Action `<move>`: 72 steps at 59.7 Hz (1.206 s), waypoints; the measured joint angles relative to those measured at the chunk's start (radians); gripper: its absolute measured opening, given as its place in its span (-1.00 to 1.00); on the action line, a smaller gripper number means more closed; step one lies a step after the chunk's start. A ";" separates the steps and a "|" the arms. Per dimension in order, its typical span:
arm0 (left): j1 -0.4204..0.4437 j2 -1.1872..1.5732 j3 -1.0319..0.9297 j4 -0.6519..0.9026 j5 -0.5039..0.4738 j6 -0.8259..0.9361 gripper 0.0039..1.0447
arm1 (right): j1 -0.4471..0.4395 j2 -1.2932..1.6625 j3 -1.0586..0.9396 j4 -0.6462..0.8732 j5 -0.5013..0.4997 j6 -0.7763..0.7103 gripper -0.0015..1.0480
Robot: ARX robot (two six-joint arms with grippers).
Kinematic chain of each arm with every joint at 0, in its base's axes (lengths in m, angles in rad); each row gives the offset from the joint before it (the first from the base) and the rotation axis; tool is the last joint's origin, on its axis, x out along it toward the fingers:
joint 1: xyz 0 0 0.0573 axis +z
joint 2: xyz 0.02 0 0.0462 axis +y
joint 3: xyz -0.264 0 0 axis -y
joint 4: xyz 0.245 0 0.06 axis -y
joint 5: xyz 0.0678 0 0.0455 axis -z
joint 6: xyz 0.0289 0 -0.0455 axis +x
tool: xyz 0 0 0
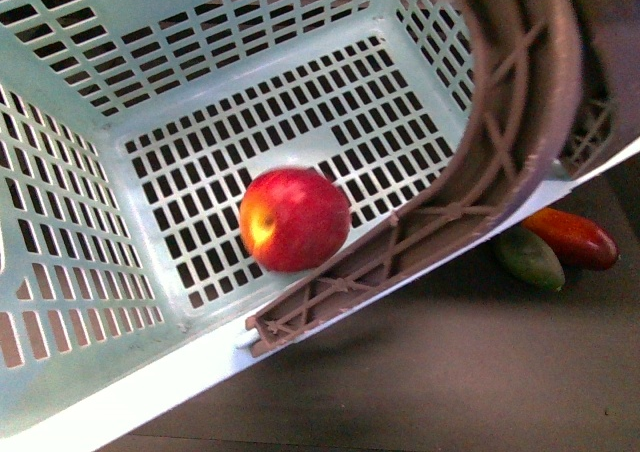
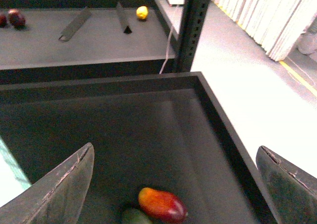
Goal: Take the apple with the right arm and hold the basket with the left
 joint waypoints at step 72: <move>-0.001 0.000 0.000 0.000 0.001 -0.007 -0.72 | -0.178 -0.551 -0.515 0.066 -0.352 -0.027 -0.96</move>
